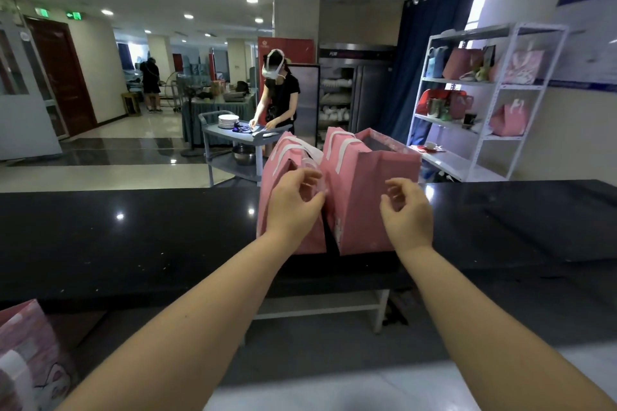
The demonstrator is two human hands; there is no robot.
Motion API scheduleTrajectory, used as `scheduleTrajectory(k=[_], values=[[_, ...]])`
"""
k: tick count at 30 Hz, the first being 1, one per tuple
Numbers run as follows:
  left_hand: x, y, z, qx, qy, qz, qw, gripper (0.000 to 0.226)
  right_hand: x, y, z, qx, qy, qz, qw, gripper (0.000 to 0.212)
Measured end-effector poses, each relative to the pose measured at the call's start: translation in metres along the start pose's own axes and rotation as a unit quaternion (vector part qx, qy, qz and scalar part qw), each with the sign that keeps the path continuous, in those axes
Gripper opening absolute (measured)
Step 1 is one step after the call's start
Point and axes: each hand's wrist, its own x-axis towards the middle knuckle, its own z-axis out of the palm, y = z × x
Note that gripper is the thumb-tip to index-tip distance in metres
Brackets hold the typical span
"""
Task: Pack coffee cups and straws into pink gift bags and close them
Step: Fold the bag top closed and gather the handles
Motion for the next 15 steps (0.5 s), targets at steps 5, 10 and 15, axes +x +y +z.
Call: scheduleTrajectory(k=[5,10,15], values=[[0.024,0.019,0.06,-0.014,0.003,-0.087,0.996,0.037,0.051,0.036,-0.033,-0.077,0.006,-0.015,0.997,0.039],[0.015,0.008,0.099,0.01,0.06,-0.18,0.982,0.032,0.065,0.083,-0.03,-0.007,-0.205,0.169,0.964,0.047],[-0.006,0.008,0.116,0.03,0.119,-0.189,0.974,0.014,0.049,0.101,-0.02,0.016,-0.211,0.129,0.969,0.012]])
